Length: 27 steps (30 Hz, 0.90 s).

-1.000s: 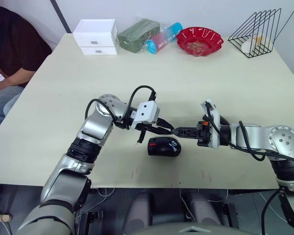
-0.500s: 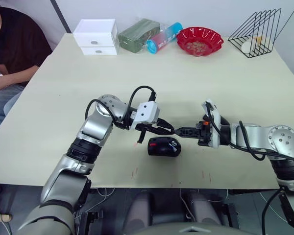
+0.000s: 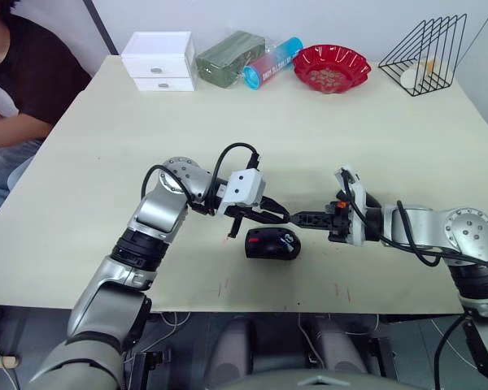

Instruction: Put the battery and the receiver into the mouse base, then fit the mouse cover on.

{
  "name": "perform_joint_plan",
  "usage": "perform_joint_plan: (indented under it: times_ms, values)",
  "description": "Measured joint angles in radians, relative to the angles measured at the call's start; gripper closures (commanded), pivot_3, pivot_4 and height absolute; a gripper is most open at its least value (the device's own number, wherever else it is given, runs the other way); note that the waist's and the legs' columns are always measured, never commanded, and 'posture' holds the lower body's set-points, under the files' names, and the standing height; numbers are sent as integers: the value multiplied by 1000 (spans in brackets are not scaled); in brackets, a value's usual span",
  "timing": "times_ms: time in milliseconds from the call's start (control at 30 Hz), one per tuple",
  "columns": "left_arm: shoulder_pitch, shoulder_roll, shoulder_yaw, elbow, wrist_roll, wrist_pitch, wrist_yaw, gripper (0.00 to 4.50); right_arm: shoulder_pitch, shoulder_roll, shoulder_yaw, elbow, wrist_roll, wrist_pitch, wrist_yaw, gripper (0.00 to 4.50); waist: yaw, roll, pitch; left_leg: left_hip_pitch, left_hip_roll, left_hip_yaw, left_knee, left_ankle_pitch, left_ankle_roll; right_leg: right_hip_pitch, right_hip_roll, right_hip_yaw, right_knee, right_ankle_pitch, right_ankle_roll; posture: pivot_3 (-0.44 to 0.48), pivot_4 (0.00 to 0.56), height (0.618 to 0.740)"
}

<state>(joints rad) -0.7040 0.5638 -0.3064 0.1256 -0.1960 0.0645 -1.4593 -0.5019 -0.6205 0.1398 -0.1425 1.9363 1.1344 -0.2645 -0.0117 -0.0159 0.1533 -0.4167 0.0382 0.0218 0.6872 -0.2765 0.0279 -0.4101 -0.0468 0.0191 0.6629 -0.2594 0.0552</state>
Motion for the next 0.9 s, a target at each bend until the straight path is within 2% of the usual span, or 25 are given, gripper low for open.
perform_joint_plan:
  times_ms: [33, 67, 167, 200, 267, 400, 533, 733, 800, 900]
  values:
    - [0, 0, 0, 3, 0, 2, 0, 3112, 0, 0, 0, -1, 1, 1, 2, 4500, 0, 0, 0, 0, 0, 0, 0, 0, 0, 0, 0, 0, 0, 0, 0, 0, 150, 740]
    - [0, 0, 0, 7, 0, 5, 1, 2556, 0, -1, 0, -4, 2, 2, 6, 4500, 0, 0, 0, 0, 0, 0, 0, 0, 0, 0, 0, 0, 0, 0, 0, 0, 150, 740]
    - [1, 2, 1, 17, 0, 6, 2, 1352, 0, -4, 0, -6, 4, 4, 14, 4500, 0, 0, 0, 0, 0, 0, 0, 0, 0, 0, 0, 0, 0, 0, 0, 0, 150, 740]
    - [1, 2, 1, 18, 0, 6, 2, 1122, 0, -5, 0, -6, 4, 5, 15, 4500, 0, 0, 0, 0, 0, 0, 0, 0, 0, 0, 0, 0, 0, 0, 0, 0, 150, 740]
    - [21, 19, 13, 12, -5, 11, 1, 80, 11, -15, -1, -16, 5, 5, 22, 4500, -1, 0, 0, 0, 0, 0, 0, 0, 0, 0, 0, 0, 0, 0, 0, 0, 150, 740]
    - [81, 60, 39, -11, -29, 38, 1, 80, 44, -60, -20, -51, 7, 1, 57, 4500, -2, 0, 0, 0, 0, 0, -1, 0, 0, -1, 0, 0, 0, 0, 0, 0, 150, 740]
    - [136, 81, 67, -61, -61, 79, 15, 80, 87, -114, -67, -124, -42, -2, 152, 4500, 2, 0, 0, -1, 1, 0, -1, 0, 0, -1, 0, 0, 0, 0, 0, 0, 150, 740]
    - [192, 104, 97, -117, -88, 119, 37, 80, 186, -189, -121, -230, -260, -6, 349, 4500, 1, 0, 0, 0, 0, 0, -1, 0, 0, -1, 0, 0, 0, 0, 0, 0, 150, 740]
    - [213, 102, 100, -146, -88, 127, 60, 80, 302, -219, -164, -331, -411, -77, 503, 4500, 7, 0, 0, 0, 0, -1, -1, 0, 0, 0, 0, -1, -1, 0, 0, 0, 150, 740]
    - [237, 99, 95, -150, -81, 142, 83, 80, 384, -224, -189, -396, -580, -170, 667, 4500, 5, 0, 0, 0, 0, 0, -1, 0, 0, -1, 0, 0, 0, 0, 0, 0, 150, 740]
